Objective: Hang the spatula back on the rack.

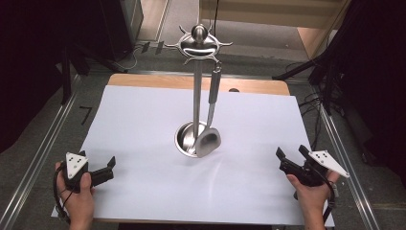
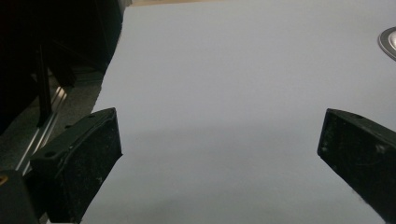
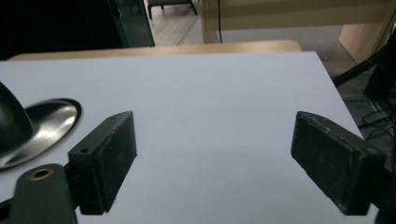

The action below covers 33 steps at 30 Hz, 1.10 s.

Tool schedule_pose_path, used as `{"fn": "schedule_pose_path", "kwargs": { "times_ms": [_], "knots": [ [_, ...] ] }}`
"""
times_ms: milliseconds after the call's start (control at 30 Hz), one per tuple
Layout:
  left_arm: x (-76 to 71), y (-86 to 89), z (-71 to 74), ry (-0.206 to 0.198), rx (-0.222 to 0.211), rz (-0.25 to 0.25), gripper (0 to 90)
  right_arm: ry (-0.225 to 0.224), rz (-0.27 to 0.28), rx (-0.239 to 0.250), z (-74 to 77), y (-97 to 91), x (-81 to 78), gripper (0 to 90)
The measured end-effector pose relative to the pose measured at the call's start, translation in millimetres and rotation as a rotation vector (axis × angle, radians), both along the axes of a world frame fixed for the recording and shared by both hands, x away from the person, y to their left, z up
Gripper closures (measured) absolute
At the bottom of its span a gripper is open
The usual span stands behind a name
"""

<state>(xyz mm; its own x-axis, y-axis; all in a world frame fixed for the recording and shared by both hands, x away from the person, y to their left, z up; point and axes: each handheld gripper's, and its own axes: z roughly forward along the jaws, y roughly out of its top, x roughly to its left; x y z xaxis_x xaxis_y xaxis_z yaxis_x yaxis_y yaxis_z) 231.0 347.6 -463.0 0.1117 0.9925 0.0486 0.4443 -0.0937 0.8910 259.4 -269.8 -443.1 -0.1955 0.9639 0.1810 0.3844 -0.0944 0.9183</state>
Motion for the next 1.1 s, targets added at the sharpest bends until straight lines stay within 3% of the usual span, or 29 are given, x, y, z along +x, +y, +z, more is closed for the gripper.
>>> {"fn": "schedule_pose_path", "kwargs": {
  "times_ms": [167,233,800,1100],
  "knots": [
    [0.1,-0.1,0.0,0.001,0.002,-0.001,0.2,0.065,-0.063,-0.084,-13.9,-17.8,-9.9,15.0],
    [0.1,-0.1,0.0,0.001,0.0,0.003,0.2,0.094,-0.065,-0.093,-18.4,-25.9,-16.1,15.1],
    [-0.5,0.5,0.1,-0.005,0.0,0.004,0.2,0.132,-0.114,-0.098,-30.5,-60.9,-44.3,15.1],
    [-0.4,1.0,0.1,-0.006,-0.006,0.004,0.2,0.135,-0.109,-0.088,-28.7,-56.7,-43.4,15.0]
  ]
}}
